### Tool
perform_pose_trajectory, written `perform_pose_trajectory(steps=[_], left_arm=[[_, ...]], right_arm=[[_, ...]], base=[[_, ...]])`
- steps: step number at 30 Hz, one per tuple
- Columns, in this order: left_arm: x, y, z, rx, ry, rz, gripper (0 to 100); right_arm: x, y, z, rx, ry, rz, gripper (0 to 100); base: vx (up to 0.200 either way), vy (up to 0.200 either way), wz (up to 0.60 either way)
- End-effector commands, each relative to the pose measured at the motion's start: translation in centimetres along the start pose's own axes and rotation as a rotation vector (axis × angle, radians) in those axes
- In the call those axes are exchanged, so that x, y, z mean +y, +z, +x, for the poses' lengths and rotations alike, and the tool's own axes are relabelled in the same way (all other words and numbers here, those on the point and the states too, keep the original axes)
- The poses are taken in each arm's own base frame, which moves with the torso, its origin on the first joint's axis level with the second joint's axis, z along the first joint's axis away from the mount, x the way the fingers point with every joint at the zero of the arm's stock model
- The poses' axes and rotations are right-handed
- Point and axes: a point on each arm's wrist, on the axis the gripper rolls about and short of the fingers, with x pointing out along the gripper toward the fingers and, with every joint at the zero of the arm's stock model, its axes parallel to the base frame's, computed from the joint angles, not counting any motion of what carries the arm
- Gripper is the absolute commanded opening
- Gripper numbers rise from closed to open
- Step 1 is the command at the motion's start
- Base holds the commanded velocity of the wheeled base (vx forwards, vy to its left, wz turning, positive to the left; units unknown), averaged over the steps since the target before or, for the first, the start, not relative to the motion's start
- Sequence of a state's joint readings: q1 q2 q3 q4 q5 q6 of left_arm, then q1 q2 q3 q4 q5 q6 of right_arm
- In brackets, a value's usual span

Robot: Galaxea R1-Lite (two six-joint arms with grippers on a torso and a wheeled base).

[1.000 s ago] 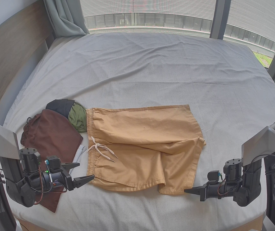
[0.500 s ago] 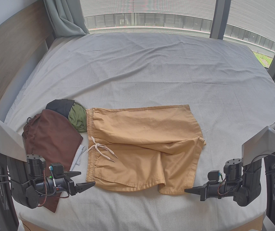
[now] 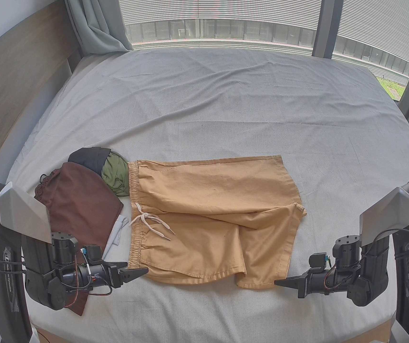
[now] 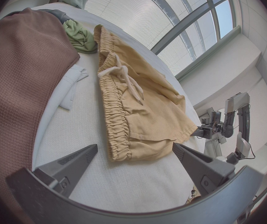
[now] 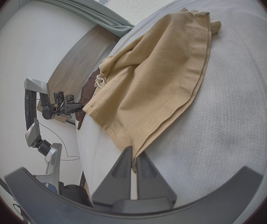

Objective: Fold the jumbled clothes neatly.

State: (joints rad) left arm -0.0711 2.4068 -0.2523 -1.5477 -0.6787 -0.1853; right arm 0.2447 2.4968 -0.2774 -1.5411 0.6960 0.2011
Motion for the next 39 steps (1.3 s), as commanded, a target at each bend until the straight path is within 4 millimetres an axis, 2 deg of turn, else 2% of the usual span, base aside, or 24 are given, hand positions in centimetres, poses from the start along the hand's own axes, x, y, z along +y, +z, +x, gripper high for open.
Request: perform_pose_trajectory(steps=[1,12,13,27,34,35,39], left_arm=[[0.4,-0.5,1.2,0.014,0.021,-0.012,100],[0.3,-0.4,1.6,0.007,0.024,-0.035,100],[0.3,-0.4,1.6,0.007,0.025,-0.038,0],[0.3,0.0,1.9,-0.006,0.019,-0.055,0],[0.1,-0.1,1.3,-0.003,0.025,-0.056,0],[0.1,-0.1,1.2,-0.002,0.028,-0.057,0],[0.0,-0.2,0.9,0.004,0.029,-0.062,0]], right_arm=[[0.0,0.1,0.0,-0.002,0.000,-0.003,0],[0.0,0.1,0.0,-0.003,0.000,-0.002,0],[0.0,0.1,0.0,-0.003,0.000,-0.003,0],[0.2,-0.5,-0.4,0.019,-0.005,0.005,0],[0.3,-0.4,-1.7,0.009,-0.029,0.010,0],[0.2,-0.2,-2.5,-0.009,-0.045,0.015,0],[0.1,-0.1,-3.5,-0.022,-0.065,0.030,0]], base=[[0.000,0.000,0.00],[0.000,0.000,0.00],[0.000,0.000,0.00],[0.000,0.000,0.00],[0.000,0.000,0.00],[0.000,0.000,0.00],[0.000,0.000,0.00]])
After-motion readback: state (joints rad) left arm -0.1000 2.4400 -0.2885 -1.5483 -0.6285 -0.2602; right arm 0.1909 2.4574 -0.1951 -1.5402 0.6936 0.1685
